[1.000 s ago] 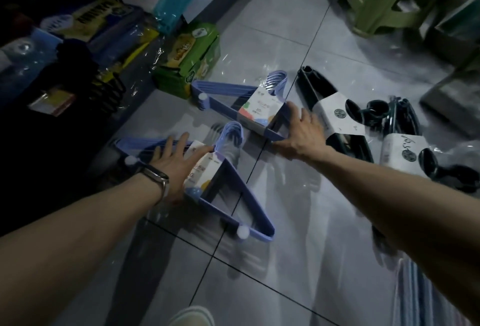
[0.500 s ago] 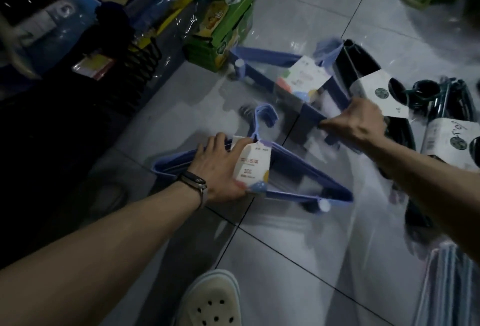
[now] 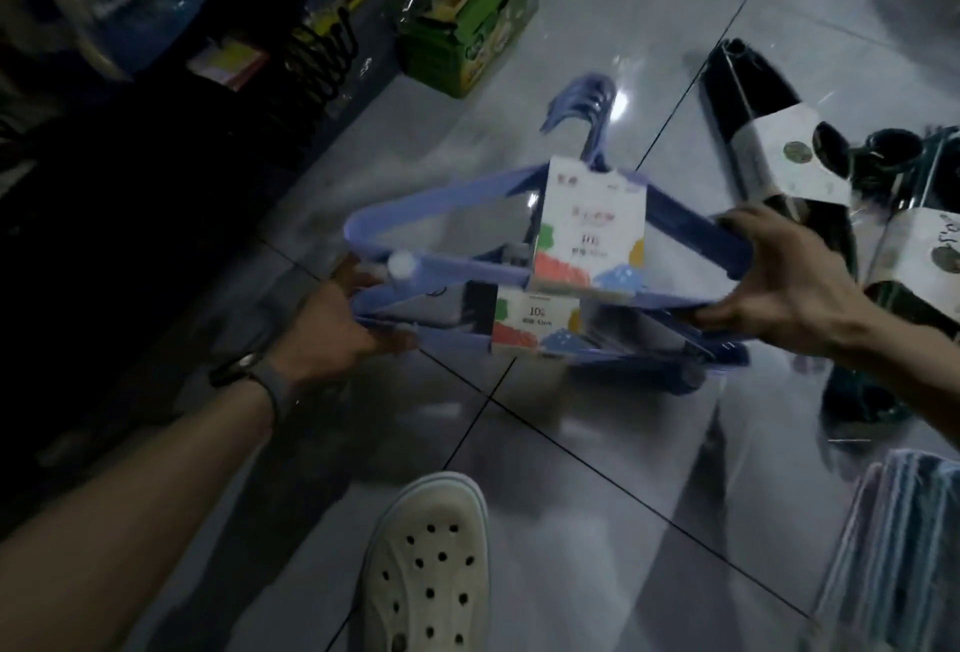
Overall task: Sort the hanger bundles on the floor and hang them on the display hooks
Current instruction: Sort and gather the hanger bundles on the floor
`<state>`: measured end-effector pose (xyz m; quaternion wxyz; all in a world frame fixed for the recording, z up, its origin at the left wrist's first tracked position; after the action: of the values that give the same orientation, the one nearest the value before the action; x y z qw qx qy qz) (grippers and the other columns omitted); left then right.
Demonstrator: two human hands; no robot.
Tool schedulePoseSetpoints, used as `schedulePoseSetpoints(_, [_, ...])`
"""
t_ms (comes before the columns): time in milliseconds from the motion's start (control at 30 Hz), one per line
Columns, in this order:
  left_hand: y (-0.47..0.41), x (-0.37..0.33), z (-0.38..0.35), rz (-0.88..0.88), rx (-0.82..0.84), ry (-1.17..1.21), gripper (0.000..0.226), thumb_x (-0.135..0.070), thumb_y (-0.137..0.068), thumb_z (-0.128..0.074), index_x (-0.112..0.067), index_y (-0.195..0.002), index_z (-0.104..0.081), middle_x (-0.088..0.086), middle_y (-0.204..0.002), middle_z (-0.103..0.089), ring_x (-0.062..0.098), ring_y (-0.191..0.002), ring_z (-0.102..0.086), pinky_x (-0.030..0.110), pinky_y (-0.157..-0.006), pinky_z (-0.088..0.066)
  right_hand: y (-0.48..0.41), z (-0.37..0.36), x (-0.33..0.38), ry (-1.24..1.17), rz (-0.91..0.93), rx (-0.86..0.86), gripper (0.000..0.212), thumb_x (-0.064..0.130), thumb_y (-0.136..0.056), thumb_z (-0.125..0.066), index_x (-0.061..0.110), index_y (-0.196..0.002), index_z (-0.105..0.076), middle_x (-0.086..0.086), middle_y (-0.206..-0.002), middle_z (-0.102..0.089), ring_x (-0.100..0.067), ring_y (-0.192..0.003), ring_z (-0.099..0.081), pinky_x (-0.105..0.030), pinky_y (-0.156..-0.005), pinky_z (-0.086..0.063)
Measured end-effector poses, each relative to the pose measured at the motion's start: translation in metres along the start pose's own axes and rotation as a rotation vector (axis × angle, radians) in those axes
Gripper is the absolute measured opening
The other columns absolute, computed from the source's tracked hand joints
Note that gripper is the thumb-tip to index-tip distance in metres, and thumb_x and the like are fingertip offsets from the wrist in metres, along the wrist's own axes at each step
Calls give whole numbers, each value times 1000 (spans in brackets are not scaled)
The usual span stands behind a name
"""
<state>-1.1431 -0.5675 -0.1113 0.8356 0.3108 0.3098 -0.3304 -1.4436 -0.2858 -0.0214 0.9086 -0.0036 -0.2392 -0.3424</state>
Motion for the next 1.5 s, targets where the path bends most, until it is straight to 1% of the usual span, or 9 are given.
schedulePoseSetpoints(167, [19,5,15,-20,-146,91,90,-21,-60,-101,-17,-137,-55,-16,-114,-66,-8,-101,-63,5,-80,-49,12,-34,4,-31,54,85,101,68,-44,-76,14,-129,-65,7,-118,-59,-24,-102,-64,-50,-82,-55])
schedulePoseSetpoints(233, [23,4,15,-8,-154,124,89,-33,-55,-102,-16,-133,-60,-12,-114,-70,1,-103,-67,7,-77,-50,13,-38,6,-39,64,93,102,70,-44,-72,14,-129,-65,7,-118,-59,-23,-101,-64,-50,-83,-55])
schedulePoseSetpoints(400, [32,-3,14,39,-130,197,72,-37,-52,-102,-32,-114,-64,-31,-91,-71,-19,-87,-64,2,-67,-47,12,-42,12,23,83,137,102,72,-46,-70,19,-133,-62,9,-120,-57,-22,-102,-63,-47,-83,-56])
schedulePoseSetpoints(667, [31,-14,21,16,-78,85,93,-49,-44,-98,-28,-126,-59,-12,-115,-68,-4,-99,-67,13,-77,-56,9,-51,11,147,51,243,106,67,-59,-80,29,-149,-40,3,-139,-52,-27,-115,-61,-45,-88,-53])
schedulePoseSetpoints(833, [16,-47,37,-35,-83,42,90,-76,-46,-88,-43,-124,-58,-7,-129,-64,10,-116,-63,31,-95,-53,10,-57,15,256,-13,272,99,65,-66,-81,37,-148,-33,-8,-120,-69,-34,-97,-65,-38,-77,-51])
schedulePoseSetpoints(1033, [-8,-130,19,-309,-175,-285,39,-16,-87,-80,-15,-125,-67,0,-121,-70,14,-105,-65,36,-93,-57,23,-71,26,251,-62,282,99,64,-71,-80,33,-150,-29,-3,-126,-66,-30,-102,-64,-36,-75,-46])
schedulePoseSetpoints(1133, [-21,-178,-11,-449,-133,-366,29,-10,-88,-76,-12,-117,-72,2,-111,-71,9,-92,-60,4,-77,-42,22,-75,20,6,-94,436,111,67,-66,-86,35,-153,-26,2,-137,-60,-24,-111,-61,-38,-90,-51])
schedulePoseSetpoints(1233, [-38,-221,-51,-551,-27,-397,30,-14,-90,-74,-16,-119,-72,2,-115,-70,10,-97,-63,11,-84,-46,20,-65,14,-271,-152,563,108,65,-77,-81,36,-161,-20,0,-152,-50,-21,-121,-58,-35,-102,-46])
schedulePoseSetpoints(1500, [-100,-307,-194,-639,304,-680,40,-14,-104,-49,-30,-140,-55,-2,-137,-56,23,-122,-55,40,-99,-48,0,22,-117,-81,-481,39,79,47,-91,-72,9,-152,-38,-20,-144,-53,-38,-126,-56,-38,-97,-47])
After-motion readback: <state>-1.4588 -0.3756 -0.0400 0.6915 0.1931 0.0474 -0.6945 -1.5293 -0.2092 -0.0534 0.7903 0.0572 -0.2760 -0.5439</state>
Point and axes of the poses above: each hand's wrist, its own y-axis away from the middle knuckle, its own z-axis out of the back of the hand, x = y × z, the point moved 8 cm from there along -y, towards the middle knuckle
